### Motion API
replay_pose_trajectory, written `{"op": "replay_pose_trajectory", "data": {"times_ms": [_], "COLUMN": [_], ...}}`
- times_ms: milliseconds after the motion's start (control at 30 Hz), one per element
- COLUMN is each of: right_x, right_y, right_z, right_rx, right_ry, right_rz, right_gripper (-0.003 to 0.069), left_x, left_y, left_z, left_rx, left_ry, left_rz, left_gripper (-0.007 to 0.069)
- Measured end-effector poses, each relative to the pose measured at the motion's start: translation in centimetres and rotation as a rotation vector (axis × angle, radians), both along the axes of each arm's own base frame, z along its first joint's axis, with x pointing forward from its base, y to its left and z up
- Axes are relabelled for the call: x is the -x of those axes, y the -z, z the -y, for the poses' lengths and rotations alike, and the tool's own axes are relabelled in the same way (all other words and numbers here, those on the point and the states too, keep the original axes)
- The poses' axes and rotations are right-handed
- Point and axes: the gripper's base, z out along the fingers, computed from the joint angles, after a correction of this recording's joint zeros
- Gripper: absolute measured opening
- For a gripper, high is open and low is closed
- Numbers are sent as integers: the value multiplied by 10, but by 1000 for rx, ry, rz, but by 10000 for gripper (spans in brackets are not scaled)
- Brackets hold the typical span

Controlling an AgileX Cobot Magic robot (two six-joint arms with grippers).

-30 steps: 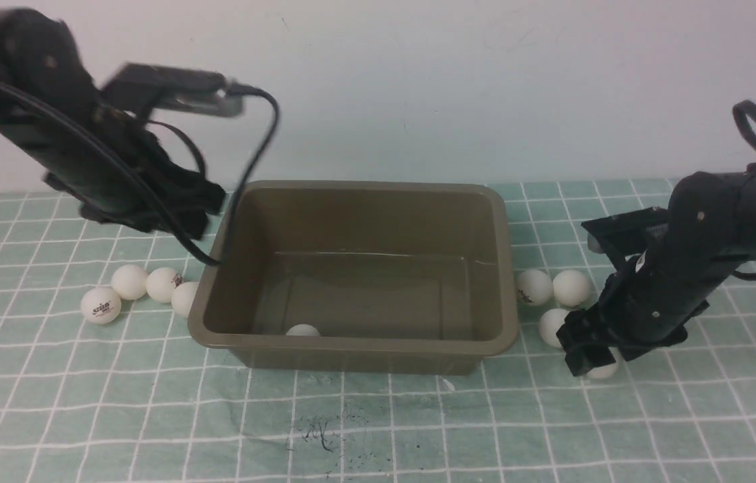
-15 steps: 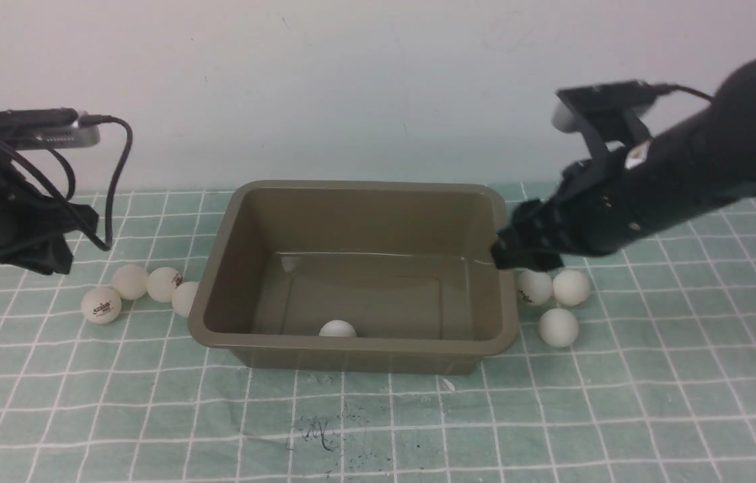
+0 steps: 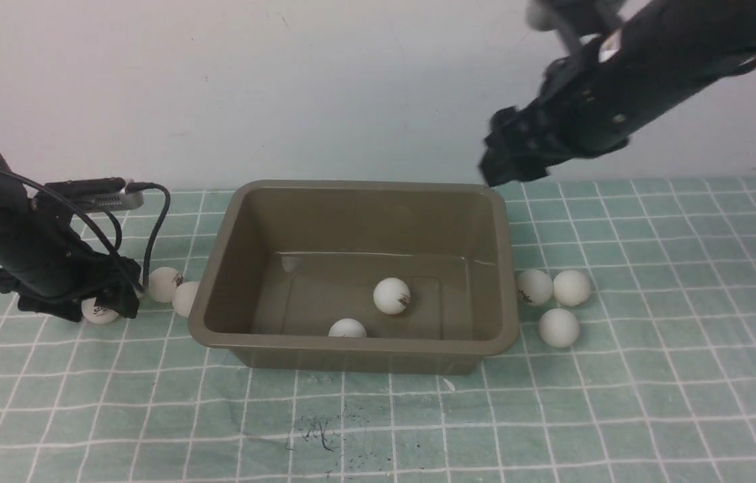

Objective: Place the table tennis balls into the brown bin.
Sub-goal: 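Release the ping pong ball into the bin and lift the gripper away, then reach for and grasp a ping pong ball on the table beside the basket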

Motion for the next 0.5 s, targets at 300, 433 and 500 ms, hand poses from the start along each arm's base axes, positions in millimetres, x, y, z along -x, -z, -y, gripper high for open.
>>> {"op": "replay_pose_trajectory", "data": {"times_ms": [300, 433, 500], "right_x": [3, -1, -7], "right_y": [69, 113, 133], "right_z": [57, 44, 34], "right_rx": [58, 59, 57], "right_ry": [185, 168, 158], "right_rz": [-233, -289, -301], "right_gripper": [226, 320, 426], "left_x": [18, 25, 25], "left_y": [-93, -136, -144], "left_z": [6, 34, 64], "left_rx": [-33, 37, 107], "left_ry": [70, 125, 197], "left_rz": [76, 218, 267], "left_gripper": [355, 355, 355]}}
